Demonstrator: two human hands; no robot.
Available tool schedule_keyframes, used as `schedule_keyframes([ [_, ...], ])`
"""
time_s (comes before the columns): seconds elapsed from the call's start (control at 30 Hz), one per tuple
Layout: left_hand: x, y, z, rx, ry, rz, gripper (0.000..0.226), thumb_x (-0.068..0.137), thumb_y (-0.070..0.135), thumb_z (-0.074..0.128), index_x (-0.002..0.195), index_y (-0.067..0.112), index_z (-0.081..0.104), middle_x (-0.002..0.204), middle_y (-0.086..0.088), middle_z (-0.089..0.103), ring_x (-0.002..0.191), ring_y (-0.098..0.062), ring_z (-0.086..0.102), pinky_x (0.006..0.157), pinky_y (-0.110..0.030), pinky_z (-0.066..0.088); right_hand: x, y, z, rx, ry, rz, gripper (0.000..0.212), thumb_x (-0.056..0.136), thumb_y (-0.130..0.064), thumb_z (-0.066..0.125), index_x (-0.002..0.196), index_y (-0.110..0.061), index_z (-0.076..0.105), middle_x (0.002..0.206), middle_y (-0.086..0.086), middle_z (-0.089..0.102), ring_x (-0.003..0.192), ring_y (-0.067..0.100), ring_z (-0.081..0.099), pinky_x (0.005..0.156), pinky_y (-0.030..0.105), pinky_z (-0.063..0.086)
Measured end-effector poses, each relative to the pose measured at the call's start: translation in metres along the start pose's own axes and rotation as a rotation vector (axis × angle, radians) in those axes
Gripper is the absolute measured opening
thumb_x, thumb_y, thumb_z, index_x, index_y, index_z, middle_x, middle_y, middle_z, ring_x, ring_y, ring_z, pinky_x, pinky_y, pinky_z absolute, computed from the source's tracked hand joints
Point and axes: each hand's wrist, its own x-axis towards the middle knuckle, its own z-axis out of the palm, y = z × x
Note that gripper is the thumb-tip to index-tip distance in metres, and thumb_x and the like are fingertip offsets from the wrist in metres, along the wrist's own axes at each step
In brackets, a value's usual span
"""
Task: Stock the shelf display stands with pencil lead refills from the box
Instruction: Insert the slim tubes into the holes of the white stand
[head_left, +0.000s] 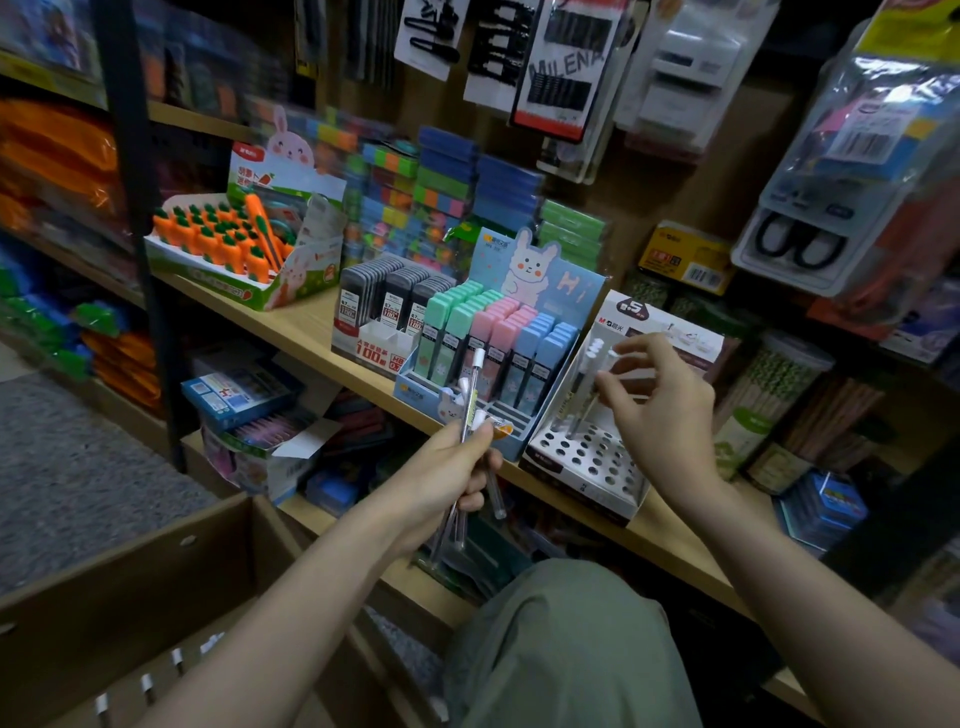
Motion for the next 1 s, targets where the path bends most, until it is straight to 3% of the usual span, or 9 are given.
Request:
schedule_keyframes([
  [0.17,0.000,0.002,-0.001,0.035,-0.020,0.030,0.016,0.105,0.019,0.038,0.115,0.019,0.050,0.080,-0.001,0.054,0.054,-0.008,0.031,0.049,-0.020,0.029,0.001,0.002,0.002,-0.051,-0.014,-0.019,0.019,0.088,-0.019,0.071,0.100,-0.025,0.057,0.089,-0.017,0.057,0.080,-0.002,0.063,0.063,0.004,0.048],
  [0.3,-0.002,0.003,-0.003,0.041,-0.098,0.076,0.022,0.103,0.016,0.041,0.121,0.019,0.053,0.078,0.002,0.061,0.053,-0.006,0.035,0.048,-0.019,0.031,-0.006,0.002,0.006,-0.112,-0.037,0.007,0.020,0.089,-0.022,0.070,0.102,-0.025,0.055,0.095,-0.006,0.059,0.080,0.002,0.061,0.068,0.020,0.055],
  [0.4,-0.006,0.006,-0.003,-0.015,-0.199,0.069,0.025,0.103,0.015,0.043,0.125,0.015,0.054,0.077,0.003,0.062,0.054,-0.005,0.036,0.048,-0.018,0.033,-0.011,-0.006,0.002,-0.125,0.019,0.034,0.034,0.087,-0.034,0.070,0.117,-0.031,0.056,0.102,-0.013,0.052,0.081,-0.005,0.054,0.067,0.011,0.044],
  [0.47,-0.009,0.009,-0.001,-0.054,-0.281,0.058,0.028,0.103,0.015,0.042,0.128,0.012,0.052,0.078,0.003,0.060,0.055,-0.006,0.035,0.048,-0.017,0.032,-0.013,-0.018,-0.002,-0.033,0.027,0.013,0.030,0.089,-0.036,0.067,0.118,-0.034,0.057,0.091,-0.020,0.055,0.080,-0.001,0.055,0.063,0.011,0.044],
  [0.6,-0.012,0.015,0.002,-0.113,-0.383,0.051,0.034,0.101,0.016,0.042,0.134,0.006,0.048,0.080,0.001,0.056,0.057,-0.007,0.032,0.048,-0.016,0.030,-0.008,-0.043,0.008,0.179,-0.328,0.194,0.038,0.093,-0.033,0.062,0.131,-0.028,0.055,0.086,-0.019,0.069,0.071,-0.009,0.062,0.063,0.013,0.047],
  [0.7,-0.016,0.018,0.001,-0.136,-0.444,0.068,0.028,0.101,0.018,0.042,0.124,0.005,0.049,0.081,0.000,0.053,0.056,-0.006,0.031,0.047,-0.015,0.029,-0.008,-0.055,0.015,0.452,-0.434,0.380,0.046,0.093,-0.015,0.063,0.138,-0.015,0.049,0.076,-0.009,0.074,0.058,-0.002,0.064,0.058,0.012,0.050],
  [0.8,-0.018,0.017,-0.002,-0.108,-0.450,0.086,0.016,0.100,0.019,0.043,0.106,0.006,0.052,0.085,-0.001,0.058,0.055,-0.005,0.035,0.047,-0.015,0.031,-0.009,-0.060,0.016,0.586,-0.395,0.440,0.044,0.087,-0.005,0.069,0.128,-0.012,0.056,0.079,0.001,0.075,0.066,0.009,0.067,0.065,0.020,0.055],
  [0.93,-0.016,0.011,-0.006,-0.021,-0.363,0.088,0.020,0.101,0.019,0.044,0.115,0.010,0.056,0.095,-0.004,0.066,0.054,-0.005,0.037,0.047,-0.016,0.032,-0.005,-0.061,0.016,0.528,-0.290,0.425,0.032,0.081,-0.006,0.076,0.107,-0.024,0.068,0.079,0.001,0.061,0.069,0.014,0.060,0.070,0.030,0.055],
  [1.0,-0.015,0.008,-0.005,0.012,-0.366,0.084,0.014,0.103,0.019,0.043,0.109,0.011,0.053,0.091,-0.003,0.062,0.053,-0.005,0.035,0.046,-0.016,0.032,-0.005,-0.062,0.017,0.468,-0.279,0.374,0.028,0.080,-0.009,0.078,0.100,-0.026,0.070,0.083,0.000,0.060,0.071,0.016,0.064,0.077,0.036,0.060],
])
